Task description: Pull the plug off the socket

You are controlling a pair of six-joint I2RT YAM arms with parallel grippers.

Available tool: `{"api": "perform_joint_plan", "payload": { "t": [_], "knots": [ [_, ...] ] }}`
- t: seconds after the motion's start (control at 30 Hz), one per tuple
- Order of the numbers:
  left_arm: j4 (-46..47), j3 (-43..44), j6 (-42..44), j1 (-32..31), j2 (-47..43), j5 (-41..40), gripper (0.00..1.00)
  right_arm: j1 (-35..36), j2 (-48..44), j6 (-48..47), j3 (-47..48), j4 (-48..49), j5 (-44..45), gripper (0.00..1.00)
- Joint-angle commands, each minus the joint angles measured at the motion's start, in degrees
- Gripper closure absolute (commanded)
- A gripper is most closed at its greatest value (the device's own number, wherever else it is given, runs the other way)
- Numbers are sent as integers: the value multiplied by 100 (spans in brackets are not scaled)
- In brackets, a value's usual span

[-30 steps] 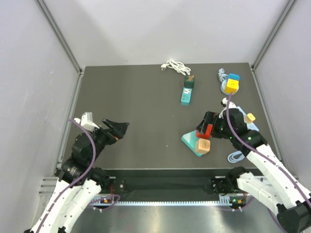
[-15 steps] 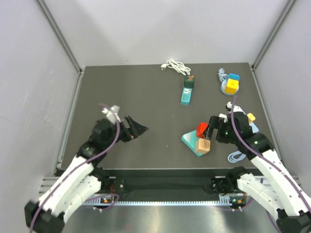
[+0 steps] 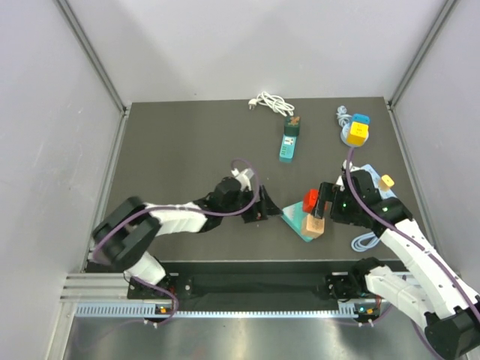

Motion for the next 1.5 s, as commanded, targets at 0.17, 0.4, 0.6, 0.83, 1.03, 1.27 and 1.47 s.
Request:
{"api": "perform_joint_plan", "payload": {
  "t": [0.17, 0.4, 0.6, 0.83, 1.03, 1.27, 1.47],
  "knots": [
    [1750, 894, -583, -326, 1487, 10, 19, -50, -231, 213, 209, -56, -128, 0],
    [2023, 929, -777, -361, 1918, -78, 26, -50, -187, 292, 121, -65, -268, 0],
    [1883, 842, -715, -431, 1875, -262, 29, -50, -64, 310, 7, -12, -418, 0],
    [2031, 789, -820, -546, 2032, -474, 29, -50, -20, 477, -186, 172, -505, 0],
    [1954, 806, -795, -546, 2077, -579, 33, -50, 42, 600, -336, 295, -673, 0],
    [1821, 736, -715, -581, 2050, -834, 34, -50, 86, 661, -389, 339, -602, 0],
    [1821, 789, -733, -607, 2252, -948, 37, -50, 112, 688, -503, 515, -708, 0]
  ]
}}
